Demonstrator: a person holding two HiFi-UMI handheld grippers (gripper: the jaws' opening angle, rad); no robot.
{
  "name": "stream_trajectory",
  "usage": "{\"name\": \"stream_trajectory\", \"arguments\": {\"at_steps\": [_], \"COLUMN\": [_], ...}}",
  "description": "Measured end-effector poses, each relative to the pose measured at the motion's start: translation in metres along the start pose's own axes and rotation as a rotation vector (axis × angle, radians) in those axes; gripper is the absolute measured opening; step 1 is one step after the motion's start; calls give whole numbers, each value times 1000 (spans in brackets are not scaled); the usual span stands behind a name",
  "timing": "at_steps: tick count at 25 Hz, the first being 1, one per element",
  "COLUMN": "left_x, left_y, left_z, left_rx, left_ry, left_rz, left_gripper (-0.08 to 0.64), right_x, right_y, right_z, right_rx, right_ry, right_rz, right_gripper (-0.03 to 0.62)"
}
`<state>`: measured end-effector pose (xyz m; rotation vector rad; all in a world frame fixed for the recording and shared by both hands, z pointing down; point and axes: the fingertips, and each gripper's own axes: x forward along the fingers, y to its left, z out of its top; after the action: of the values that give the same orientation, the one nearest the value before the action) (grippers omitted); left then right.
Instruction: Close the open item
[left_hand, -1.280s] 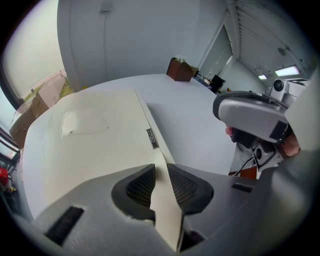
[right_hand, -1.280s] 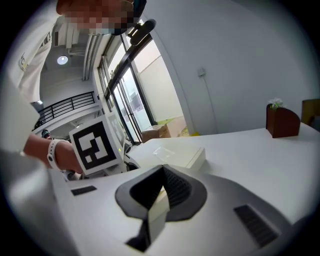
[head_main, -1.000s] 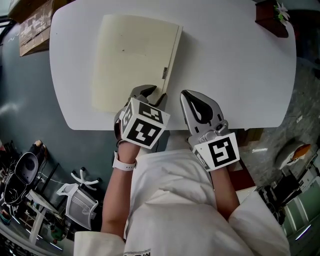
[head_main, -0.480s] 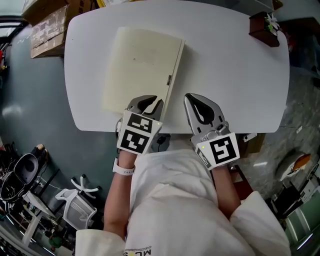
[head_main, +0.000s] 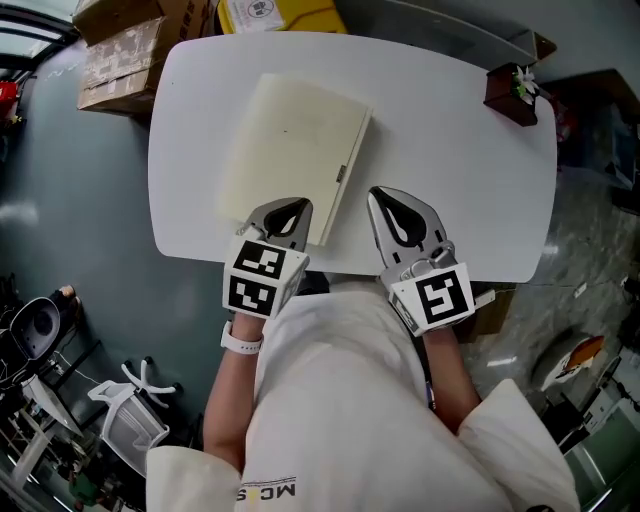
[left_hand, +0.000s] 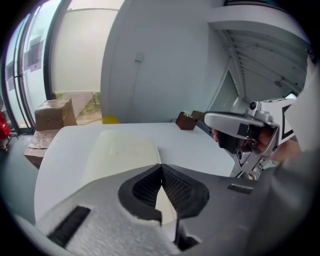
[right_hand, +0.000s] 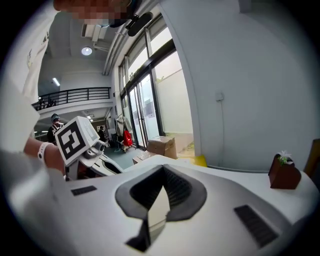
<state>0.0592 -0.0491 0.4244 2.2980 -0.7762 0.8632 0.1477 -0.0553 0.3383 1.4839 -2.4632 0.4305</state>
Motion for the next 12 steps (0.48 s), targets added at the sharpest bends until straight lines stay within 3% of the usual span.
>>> {"name": "stream_trajectory", "arguments": {"at_steps": [4,12], "left_x": [-27,-92], "left_y": [7,16], "left_z": [20,37], "left_rx": [-87,-98], "left_ry": [-116,-279], "left_rz": [5,96], "left_gripper": [25,25], "right_x": [4,-4], "right_y": [1,8], "right_z": [17,52], "right_rx": [-29,-93], "right_ry": [-15,-55], "right_rz": [9,30], "right_gripper": [15,15]}}
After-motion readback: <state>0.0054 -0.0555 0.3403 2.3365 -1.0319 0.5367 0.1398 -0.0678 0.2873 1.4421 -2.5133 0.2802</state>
